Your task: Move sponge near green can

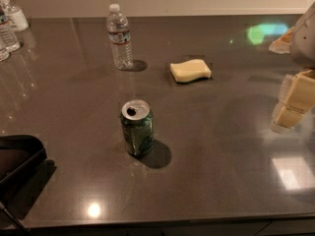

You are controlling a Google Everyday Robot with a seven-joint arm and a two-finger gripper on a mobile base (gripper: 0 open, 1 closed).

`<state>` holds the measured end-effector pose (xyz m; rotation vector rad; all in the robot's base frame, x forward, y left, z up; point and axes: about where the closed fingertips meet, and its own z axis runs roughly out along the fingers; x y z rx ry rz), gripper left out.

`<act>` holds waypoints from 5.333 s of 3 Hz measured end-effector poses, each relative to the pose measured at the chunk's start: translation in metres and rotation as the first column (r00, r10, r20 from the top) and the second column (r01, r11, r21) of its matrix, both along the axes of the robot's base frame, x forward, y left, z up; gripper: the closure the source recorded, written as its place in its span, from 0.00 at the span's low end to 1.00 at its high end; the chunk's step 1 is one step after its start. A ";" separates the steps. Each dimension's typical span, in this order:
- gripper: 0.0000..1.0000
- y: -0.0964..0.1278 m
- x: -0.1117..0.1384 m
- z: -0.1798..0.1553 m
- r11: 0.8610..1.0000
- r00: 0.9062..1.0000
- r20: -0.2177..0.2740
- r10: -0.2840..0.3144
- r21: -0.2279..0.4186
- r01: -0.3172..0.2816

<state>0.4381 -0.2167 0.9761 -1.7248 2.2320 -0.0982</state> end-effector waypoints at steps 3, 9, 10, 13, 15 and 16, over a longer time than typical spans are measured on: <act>0.00 0.015 0.042 -0.023 0.998 0.999 0.025 0.043 0.053 -0.044; 0.00 0.081 0.212 -0.117 0.947 0.999 -0.010 0.035 0.319 -0.030; 0.00 0.089 0.230 -0.124 0.948 0.999 -0.013 0.036 0.316 -0.029; 0.20 0.102 0.271 -0.135 0.958 0.999 -0.026 0.041 0.284 -0.031; 0.66 0.104 0.264 -0.128 0.959 0.997 -0.034 0.066 0.278 -0.054; 0.89 0.109 0.251 -0.107 0.949 0.996 -0.017 0.086 0.304 -0.077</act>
Offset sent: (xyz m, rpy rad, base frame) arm 0.0422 0.0147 -0.0244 0.0432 -0.0119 0.0500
